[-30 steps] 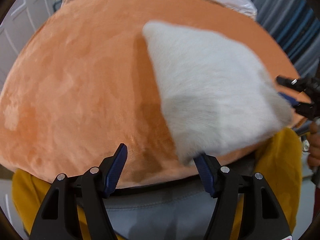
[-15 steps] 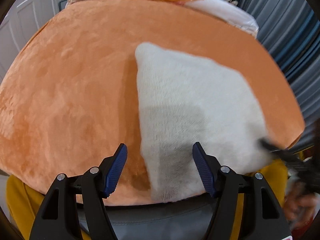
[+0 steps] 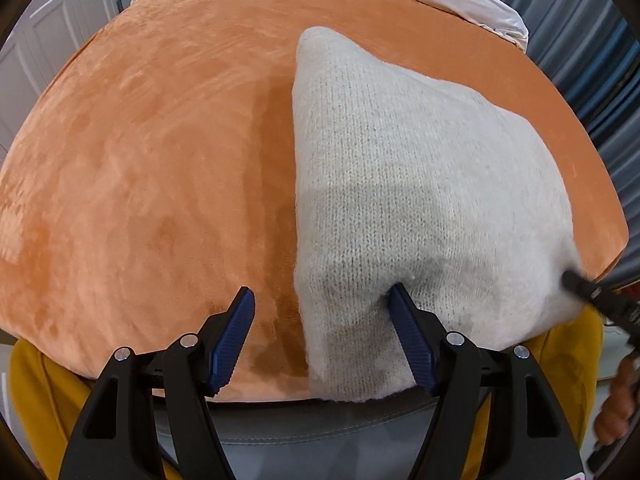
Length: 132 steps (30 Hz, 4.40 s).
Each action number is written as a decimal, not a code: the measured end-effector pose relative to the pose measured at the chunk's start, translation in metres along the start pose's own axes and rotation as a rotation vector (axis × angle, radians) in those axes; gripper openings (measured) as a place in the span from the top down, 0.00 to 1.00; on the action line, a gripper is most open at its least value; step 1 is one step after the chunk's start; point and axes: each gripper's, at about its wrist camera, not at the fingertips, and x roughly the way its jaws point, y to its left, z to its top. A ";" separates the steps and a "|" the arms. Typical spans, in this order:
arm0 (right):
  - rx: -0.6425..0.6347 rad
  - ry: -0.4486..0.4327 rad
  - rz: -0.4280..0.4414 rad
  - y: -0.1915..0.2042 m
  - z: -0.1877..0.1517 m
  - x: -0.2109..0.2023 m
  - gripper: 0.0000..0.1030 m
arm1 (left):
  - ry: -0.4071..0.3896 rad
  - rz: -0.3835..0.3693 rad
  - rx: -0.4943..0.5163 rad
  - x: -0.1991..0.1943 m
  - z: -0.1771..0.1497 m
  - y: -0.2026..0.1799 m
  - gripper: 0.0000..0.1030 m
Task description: Fold small clothes
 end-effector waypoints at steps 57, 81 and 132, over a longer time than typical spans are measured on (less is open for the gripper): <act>-0.084 -0.005 -0.161 -0.013 -0.014 -0.013 0.88 | -0.023 0.030 0.073 0.005 0.024 -0.040 0.26; -0.054 -0.019 -0.175 -0.013 0.025 0.006 0.77 | -0.013 0.019 0.052 0.001 0.024 -0.040 0.26; 0.107 0.041 0.122 -0.010 0.052 0.066 0.65 | 0.017 -0.137 -0.093 0.050 0.077 -0.030 0.18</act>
